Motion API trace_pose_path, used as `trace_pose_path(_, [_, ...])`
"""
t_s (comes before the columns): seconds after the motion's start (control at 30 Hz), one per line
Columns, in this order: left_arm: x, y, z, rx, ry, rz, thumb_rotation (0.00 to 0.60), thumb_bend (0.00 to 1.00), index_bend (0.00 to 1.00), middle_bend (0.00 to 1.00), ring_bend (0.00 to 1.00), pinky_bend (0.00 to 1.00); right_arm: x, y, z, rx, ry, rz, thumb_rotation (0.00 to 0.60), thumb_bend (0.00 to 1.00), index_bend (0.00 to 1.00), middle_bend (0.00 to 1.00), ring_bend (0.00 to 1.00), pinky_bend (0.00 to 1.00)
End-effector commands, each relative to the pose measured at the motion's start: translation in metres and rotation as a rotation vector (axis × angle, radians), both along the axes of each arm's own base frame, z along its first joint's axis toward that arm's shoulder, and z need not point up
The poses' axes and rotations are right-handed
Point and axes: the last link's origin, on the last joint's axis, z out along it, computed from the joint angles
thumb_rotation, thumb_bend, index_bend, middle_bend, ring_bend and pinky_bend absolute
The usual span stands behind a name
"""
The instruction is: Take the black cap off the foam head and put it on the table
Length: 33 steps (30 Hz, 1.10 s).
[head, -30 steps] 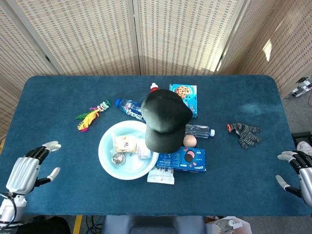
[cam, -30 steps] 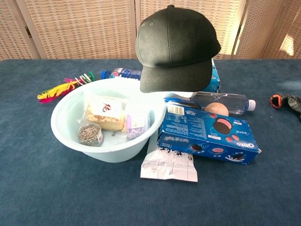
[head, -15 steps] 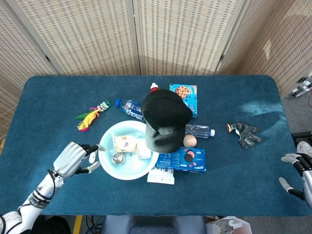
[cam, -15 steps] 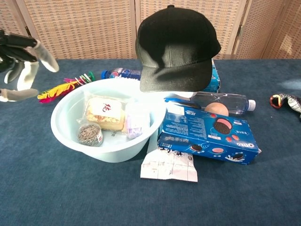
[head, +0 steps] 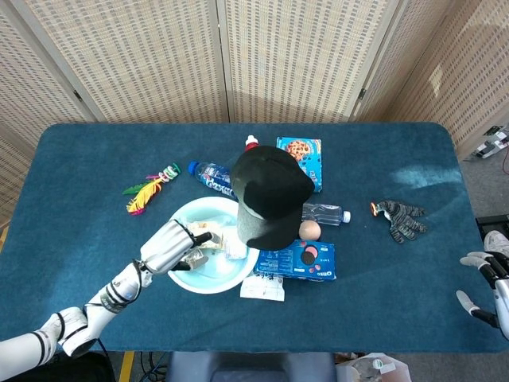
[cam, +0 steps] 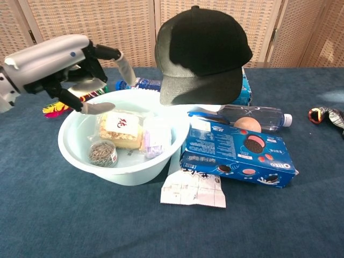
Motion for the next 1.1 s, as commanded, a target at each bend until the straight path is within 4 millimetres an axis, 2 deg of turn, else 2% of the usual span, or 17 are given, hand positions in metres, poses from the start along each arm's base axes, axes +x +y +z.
trace_pose_path(0.03, [0.012, 0.007, -0.013, 0.008, -0.004, -0.022, 0.600, 0.22, 0.40, 0.96, 0.98, 1.00, -0.001, 0.001, 0.000, -0.002, -0.001, -0.005, 0.600, 0.24, 0.35, 0.31, 0.22, 0.30])
trace_pose_path(0.27, [0.027, 0.015, -0.031, 0.064, -0.041, -0.042, 0.600, 0.21, 0.39, 0.96, 0.99, 1.00, -0.005, 0.002, 0.002, -0.009, -0.002, -0.017, 0.600, 0.24, 0.35, 0.31, 0.22, 0.30])
trace_pose_path(0.53, [0.040, 0.020, -0.049, 0.107, -0.049, -0.064, 0.600, 0.21, 0.41, 0.97, 1.00, 1.00, -0.009, 0.008, 0.005, -0.018, -0.003, -0.031, 0.600, 0.24, 0.35, 0.31, 0.22, 0.30])
trace_pose_path(1.1, [0.053, 0.020, -0.074, 0.096, -0.049, -0.067, 0.600, 0.21, 0.38, 0.97, 1.00, 1.00, -0.014, 0.018, 0.010, -0.034, -0.005, -0.054, 0.600, 0.24, 0.35, 0.31, 0.22, 0.30])
